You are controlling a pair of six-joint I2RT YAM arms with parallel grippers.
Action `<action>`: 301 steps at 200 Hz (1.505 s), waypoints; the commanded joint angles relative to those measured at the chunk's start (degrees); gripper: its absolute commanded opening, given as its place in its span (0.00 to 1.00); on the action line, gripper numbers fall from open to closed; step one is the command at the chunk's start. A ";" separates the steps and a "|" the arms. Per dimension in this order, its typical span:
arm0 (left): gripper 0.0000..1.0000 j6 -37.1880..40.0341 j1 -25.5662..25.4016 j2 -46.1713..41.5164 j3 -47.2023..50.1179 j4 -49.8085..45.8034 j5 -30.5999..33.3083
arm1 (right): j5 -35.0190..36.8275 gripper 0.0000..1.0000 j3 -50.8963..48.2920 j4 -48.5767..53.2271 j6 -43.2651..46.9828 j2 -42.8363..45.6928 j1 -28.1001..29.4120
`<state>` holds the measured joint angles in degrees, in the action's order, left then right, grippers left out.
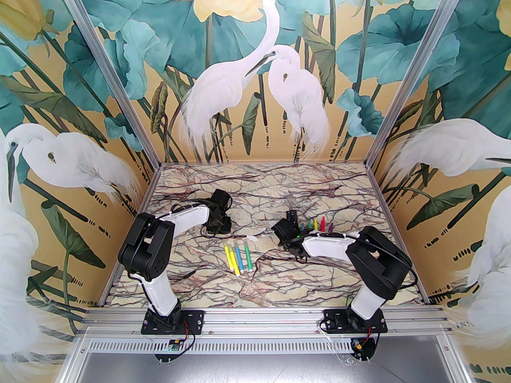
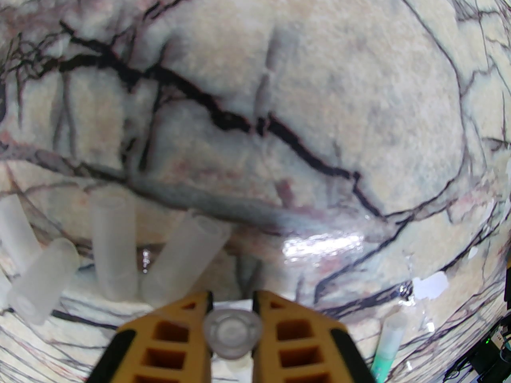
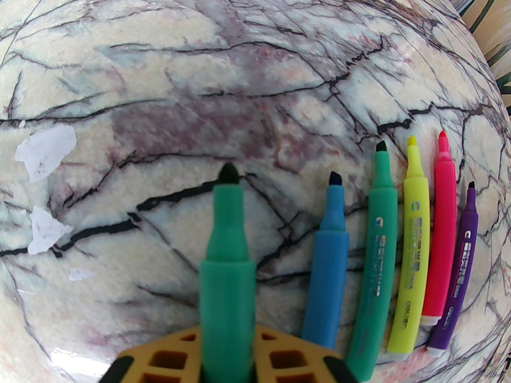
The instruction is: Open the pen caps
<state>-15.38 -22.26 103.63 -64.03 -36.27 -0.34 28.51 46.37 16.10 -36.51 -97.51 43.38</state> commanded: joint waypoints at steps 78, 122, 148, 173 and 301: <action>0.26 0.39 -0.42 -0.61 -0.89 -1.31 1.04 | 0.50 0.28 1.00 2.86 -1.20 -0.33 -0.31; 0.27 0.31 -0.42 -2.00 -0.72 -1.52 0.82 | 0.54 0.33 0.95 4.20 -0.93 2.53 -0.22; 0.30 0.26 -0.44 -3.32 -0.44 -1.70 0.84 | 0.46 0.37 0.90 4.88 -0.41 4.63 0.11; 0.32 0.33 -0.44 -4.95 -0.13 -1.70 0.71 | 0.71 0.42 1.31 5.74 0.16 6.33 0.72; 0.69 0.49 0.20 -22.47 8.82 6.66 -4.81 | -7.17 0.48 8.94 7.72 6.91 6.57 7.13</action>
<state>-15.44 -22.24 84.86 -56.69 -33.36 -1.02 24.80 52.90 23.38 -32.27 -91.64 49.41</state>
